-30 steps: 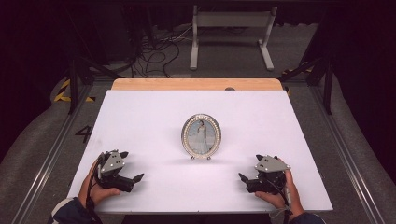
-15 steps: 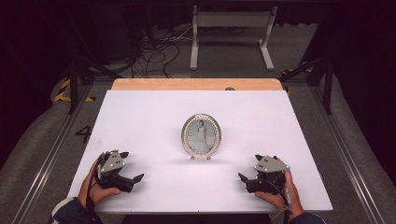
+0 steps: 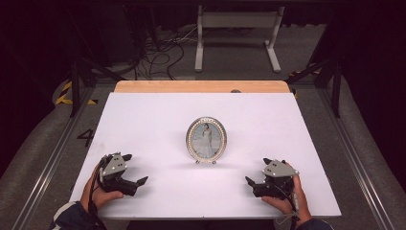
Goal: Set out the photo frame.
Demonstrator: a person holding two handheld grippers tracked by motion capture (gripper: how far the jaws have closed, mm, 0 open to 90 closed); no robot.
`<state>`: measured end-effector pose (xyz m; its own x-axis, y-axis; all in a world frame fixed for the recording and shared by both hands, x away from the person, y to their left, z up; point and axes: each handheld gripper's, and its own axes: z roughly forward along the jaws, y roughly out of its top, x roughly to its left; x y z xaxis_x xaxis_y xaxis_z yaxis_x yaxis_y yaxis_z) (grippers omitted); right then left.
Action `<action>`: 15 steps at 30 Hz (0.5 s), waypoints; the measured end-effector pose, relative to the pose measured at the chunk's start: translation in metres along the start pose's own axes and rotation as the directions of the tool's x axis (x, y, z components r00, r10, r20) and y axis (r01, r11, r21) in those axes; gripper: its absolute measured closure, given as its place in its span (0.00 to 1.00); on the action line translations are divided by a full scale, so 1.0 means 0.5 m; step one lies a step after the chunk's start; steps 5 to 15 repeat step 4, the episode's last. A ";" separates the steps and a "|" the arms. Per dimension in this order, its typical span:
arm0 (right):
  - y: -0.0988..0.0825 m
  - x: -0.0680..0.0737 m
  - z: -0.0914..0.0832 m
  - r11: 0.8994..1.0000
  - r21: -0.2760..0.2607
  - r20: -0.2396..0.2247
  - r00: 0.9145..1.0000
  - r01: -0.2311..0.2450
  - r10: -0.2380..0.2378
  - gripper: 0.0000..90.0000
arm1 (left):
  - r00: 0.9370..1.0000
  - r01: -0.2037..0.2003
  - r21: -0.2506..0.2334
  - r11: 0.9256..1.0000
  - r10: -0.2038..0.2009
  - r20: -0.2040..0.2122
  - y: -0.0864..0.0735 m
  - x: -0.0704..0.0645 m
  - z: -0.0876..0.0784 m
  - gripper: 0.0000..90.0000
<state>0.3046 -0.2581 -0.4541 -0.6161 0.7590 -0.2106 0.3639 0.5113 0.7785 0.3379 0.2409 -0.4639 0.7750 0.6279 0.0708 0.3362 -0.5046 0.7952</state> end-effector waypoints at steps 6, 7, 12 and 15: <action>-0.001 0.000 -0.002 1.000 -0.002 0.004 1.000 -0.003 0.003 0.13 | 1.000 -0.004 0.008 1.000 0.004 0.004 0.001 -0.001 0.002 0.03; -0.001 0.000 -0.002 1.000 -0.002 0.004 1.000 -0.003 0.003 0.13 | 1.000 -0.004 0.008 1.000 0.004 0.004 0.001 -0.001 0.002 0.03; -0.001 0.000 -0.002 1.000 -0.002 0.004 1.000 -0.003 0.003 0.13 | 1.000 -0.004 0.008 1.000 0.004 0.004 0.001 -0.001 0.002 0.03; -0.001 0.000 -0.002 1.000 -0.002 0.004 1.000 -0.003 0.003 0.13 | 1.000 -0.004 0.008 1.000 0.004 0.004 0.001 -0.001 0.002 0.03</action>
